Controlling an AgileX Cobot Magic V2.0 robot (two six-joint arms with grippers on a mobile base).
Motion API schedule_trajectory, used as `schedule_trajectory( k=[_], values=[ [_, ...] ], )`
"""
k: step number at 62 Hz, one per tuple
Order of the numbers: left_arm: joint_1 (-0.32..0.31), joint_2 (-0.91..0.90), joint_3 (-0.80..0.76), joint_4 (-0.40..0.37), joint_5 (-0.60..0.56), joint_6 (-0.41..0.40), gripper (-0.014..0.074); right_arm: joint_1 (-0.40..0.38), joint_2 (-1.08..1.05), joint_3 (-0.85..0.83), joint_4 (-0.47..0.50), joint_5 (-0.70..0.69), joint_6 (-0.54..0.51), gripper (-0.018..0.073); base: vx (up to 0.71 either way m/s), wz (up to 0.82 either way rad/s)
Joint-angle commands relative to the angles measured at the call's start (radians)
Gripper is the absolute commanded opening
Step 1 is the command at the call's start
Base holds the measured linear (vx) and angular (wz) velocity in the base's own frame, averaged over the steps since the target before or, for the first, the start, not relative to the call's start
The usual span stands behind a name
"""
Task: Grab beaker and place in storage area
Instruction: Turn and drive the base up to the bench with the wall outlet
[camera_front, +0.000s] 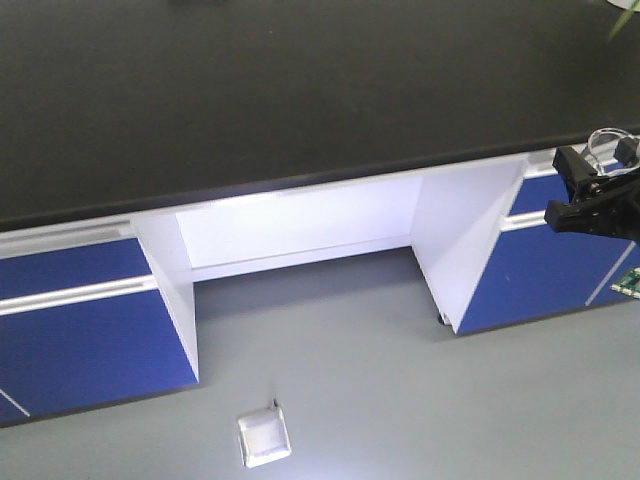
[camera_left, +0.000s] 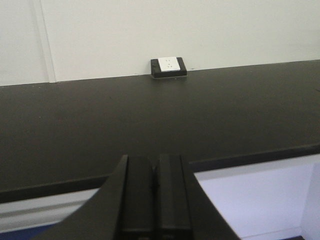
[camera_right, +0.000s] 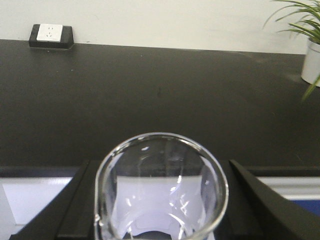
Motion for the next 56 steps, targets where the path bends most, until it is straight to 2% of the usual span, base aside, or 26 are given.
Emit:
schedule_trajectory(
  k=[1, 56],
  values=[
    [0.000, -0.015, -0.020, -0.001, -0.079, -0.010, -0.0006, -0.007, -0.022, -0.024, 0.003, -0.083, -0.003, -0.0001, 0.36, 0.14],
    [0.000, -0.015, -0.020, -0.001, -0.079, -0.010, -0.0006, -0.007, -0.006, -0.024, 0.003, -0.078, -0.003, -0.0001, 0.26, 0.15]
  ],
)
